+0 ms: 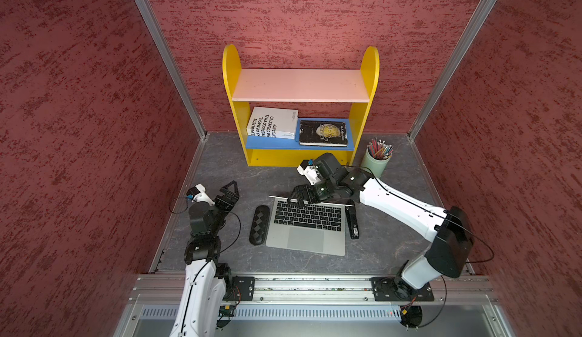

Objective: Close the laptop lid and set it aside
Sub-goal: Close the lid of the laptop.

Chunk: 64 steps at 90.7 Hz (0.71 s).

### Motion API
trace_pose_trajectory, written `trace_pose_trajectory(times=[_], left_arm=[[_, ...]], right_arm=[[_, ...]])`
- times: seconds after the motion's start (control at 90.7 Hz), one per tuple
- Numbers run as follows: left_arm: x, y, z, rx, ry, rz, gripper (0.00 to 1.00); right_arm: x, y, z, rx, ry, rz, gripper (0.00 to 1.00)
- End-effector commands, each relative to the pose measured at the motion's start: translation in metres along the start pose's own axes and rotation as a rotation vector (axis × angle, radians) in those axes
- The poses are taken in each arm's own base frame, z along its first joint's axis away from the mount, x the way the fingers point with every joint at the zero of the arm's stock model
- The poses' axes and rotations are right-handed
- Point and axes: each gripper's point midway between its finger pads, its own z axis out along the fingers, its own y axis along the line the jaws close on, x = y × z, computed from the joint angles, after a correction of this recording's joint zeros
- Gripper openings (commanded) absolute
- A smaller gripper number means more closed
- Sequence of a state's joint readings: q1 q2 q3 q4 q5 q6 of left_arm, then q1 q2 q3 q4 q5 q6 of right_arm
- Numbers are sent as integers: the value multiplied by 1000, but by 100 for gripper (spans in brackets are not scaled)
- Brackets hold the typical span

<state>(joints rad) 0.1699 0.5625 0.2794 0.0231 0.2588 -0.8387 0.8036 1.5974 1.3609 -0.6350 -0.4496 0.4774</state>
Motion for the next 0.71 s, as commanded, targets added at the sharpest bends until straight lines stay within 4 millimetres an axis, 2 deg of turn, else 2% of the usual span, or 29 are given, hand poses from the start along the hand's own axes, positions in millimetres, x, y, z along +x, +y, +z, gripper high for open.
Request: trace_pose_trajectory(times=[0.0, 0.694], left_arm=[[-2, -1, -1, 16, -9, 4, 100], [-1, 1, -1, 13, -7, 1, 100]], right_arm=[[26, 3, 0, 6, 73, 17, 98], [42, 4, 14, -6, 99, 26, 98]])
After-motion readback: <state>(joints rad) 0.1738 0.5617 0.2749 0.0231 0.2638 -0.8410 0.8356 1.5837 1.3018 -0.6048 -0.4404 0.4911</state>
